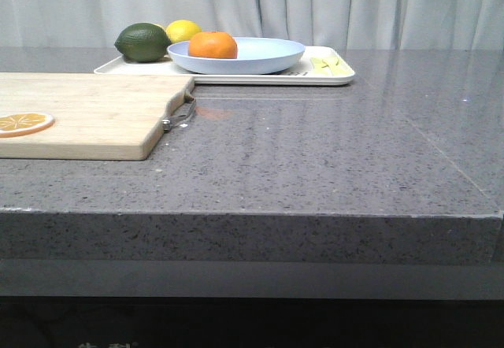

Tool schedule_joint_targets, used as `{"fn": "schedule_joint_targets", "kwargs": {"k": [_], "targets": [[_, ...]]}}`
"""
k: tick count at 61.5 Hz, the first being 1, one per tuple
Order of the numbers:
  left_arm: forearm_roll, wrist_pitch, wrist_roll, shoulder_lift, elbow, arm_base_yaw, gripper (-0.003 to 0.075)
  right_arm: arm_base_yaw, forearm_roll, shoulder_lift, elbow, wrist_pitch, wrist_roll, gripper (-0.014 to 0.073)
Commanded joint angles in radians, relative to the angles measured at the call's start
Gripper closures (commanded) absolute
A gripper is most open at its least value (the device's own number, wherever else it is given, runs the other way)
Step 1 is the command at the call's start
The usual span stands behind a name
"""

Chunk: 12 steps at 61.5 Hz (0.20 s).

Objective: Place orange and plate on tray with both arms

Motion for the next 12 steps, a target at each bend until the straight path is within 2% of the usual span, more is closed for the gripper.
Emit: {"fn": "schedule_joint_targets", "kwargs": {"k": [1, 12], "targets": [[-0.009, -0.082, -0.008, -0.020, 0.007, 0.002, 0.0738, -0.006, 0.000, -0.023, -0.004, -0.074, -0.007, 0.0655], [-0.009, -0.082, -0.008, -0.020, 0.007, 0.002, 0.0738, -0.006, 0.000, -0.023, -0.004, -0.074, -0.007, 0.0655]]}}
